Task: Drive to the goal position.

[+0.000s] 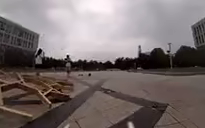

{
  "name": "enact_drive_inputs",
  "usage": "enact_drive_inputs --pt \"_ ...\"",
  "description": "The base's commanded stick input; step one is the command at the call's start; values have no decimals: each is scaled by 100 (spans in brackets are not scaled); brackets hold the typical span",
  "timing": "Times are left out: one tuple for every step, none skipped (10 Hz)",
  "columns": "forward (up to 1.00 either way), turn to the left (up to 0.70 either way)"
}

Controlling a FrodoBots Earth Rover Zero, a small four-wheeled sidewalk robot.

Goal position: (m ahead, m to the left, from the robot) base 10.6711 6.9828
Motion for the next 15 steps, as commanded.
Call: enact_drive_inputs --pt "69 -14" --pt "69 -14" --pt "69 -13" --pt "69 -10" --pt "69 -4" --pt "69 0" --pt "69 0" --pt "69 0" --pt "69 0" --pt "69 0" --pt "69 0" --pt "69 0" --pt "69 0" --pt "69 0" --pt "69 0"
